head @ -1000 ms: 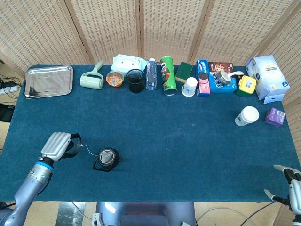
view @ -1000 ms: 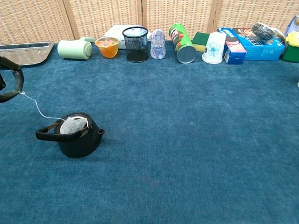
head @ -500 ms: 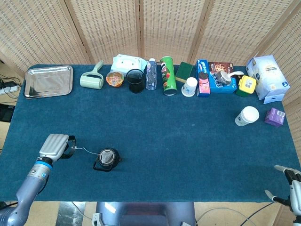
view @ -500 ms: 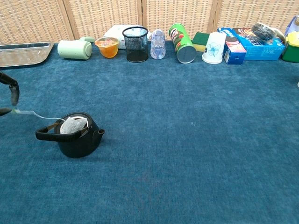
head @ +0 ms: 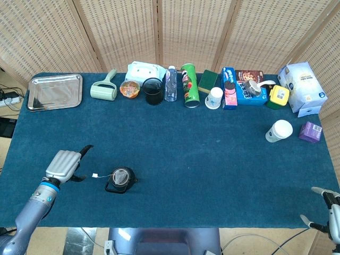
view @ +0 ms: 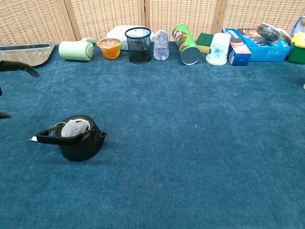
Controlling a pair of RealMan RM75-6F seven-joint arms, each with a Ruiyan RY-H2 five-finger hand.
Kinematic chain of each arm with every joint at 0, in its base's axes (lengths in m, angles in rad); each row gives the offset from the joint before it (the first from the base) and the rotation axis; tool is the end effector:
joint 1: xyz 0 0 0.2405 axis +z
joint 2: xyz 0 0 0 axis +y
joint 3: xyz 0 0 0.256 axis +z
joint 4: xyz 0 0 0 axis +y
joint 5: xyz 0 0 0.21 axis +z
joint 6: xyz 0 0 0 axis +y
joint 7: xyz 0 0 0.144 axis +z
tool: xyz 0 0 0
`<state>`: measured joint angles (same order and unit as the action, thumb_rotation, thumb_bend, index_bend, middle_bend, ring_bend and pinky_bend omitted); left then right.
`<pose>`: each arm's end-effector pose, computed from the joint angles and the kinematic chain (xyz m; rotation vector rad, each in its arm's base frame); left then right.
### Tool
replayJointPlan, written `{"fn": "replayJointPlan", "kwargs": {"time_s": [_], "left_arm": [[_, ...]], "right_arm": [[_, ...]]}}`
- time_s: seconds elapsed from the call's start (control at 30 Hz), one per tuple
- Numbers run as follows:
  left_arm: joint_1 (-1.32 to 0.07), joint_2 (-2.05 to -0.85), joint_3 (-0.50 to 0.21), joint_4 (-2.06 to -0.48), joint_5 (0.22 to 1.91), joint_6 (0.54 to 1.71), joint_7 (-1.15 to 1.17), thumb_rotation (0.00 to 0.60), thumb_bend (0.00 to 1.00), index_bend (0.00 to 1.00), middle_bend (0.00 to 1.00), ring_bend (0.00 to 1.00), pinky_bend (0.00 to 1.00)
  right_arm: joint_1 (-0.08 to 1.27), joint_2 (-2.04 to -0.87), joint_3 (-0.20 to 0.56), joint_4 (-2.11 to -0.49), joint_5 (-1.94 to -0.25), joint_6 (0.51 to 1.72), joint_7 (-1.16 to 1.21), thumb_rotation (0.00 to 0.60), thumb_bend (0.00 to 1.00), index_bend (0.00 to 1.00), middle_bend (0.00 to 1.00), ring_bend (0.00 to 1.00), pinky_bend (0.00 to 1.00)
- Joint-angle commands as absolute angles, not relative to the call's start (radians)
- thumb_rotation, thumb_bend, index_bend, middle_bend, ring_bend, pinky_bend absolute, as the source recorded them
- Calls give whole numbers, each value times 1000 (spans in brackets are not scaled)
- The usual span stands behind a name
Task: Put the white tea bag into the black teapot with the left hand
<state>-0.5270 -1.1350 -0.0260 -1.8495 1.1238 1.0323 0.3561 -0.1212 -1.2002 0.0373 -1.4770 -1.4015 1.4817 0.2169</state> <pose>-0.2237 0.2677 0.0793 -1.8044 -1.0438 -0.6819 -0.3735 -0.1051 0.1499 1.0938 -1.1671 0.8174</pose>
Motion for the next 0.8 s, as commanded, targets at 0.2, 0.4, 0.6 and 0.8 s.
{"fn": "replayJointPlan", "kwargs": {"time_s": [0.2, 0.4, 0.6, 0.8], "left_arm": [[-636, -933, 27, -1969, 1260, 729, 199, 600, 951, 111, 1000, 1000, 969], [-707, -866, 19, -1988, 1277, 601, 142, 600, 1000, 111, 1000, 1000, 991], [-760, -842, 11, -2005, 1247, 534, 149, 600, 1000, 111, 1000, 1000, 991], [-848, -831, 10, -1999, 1161, 422, 151, 600, 1000, 111, 1000, 1000, 991]], "right_arm": [[-123, -1205, 35, -1472, -1405, 1484, 223, 600, 185, 241, 264, 205, 145], [-126, -1209, 35, -1465, -1405, 1486, 232, 600, 185, 241, 264, 205, 144], [-129, -1213, 35, -1457, -1404, 1486, 244, 600, 185, 241, 264, 205, 144], [-134, -1221, 34, -1441, -1402, 1487, 260, 600, 185, 241, 264, 204, 146]]}}
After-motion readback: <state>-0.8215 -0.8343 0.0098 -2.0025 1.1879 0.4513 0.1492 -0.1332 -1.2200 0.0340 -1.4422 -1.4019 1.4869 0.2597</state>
